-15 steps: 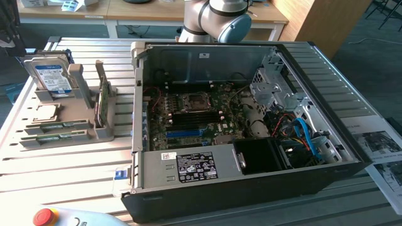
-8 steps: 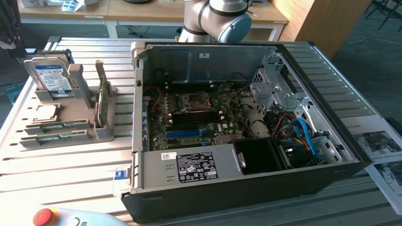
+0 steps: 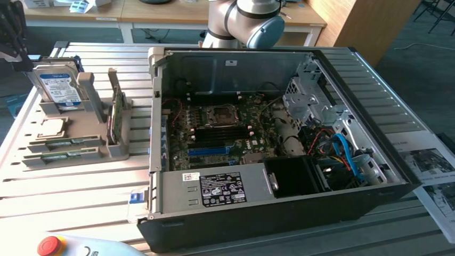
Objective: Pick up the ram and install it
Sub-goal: 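Pick up the ram and move it above insertion slot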
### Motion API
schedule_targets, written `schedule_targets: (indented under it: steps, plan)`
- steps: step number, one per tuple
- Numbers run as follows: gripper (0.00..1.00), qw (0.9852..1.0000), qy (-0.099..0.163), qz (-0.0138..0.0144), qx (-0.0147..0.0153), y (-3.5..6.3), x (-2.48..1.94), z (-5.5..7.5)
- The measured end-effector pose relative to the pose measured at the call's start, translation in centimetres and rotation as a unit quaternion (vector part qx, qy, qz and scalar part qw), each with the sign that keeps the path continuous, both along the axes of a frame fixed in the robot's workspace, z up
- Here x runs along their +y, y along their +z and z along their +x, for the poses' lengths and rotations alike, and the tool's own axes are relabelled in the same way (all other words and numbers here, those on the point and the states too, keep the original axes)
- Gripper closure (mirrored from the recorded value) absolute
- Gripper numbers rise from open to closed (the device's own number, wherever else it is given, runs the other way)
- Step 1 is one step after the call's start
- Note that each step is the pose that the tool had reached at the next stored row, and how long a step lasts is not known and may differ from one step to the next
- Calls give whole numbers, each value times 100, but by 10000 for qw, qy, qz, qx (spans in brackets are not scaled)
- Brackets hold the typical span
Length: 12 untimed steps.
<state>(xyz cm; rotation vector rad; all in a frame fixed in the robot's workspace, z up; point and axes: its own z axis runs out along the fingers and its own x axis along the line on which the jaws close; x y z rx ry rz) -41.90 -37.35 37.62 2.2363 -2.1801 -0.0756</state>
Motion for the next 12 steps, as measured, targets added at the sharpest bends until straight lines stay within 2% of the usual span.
schedule_targets:
  steps: [12]
  plan:
    - [89,10000,0,0,0,-219,-1,0]
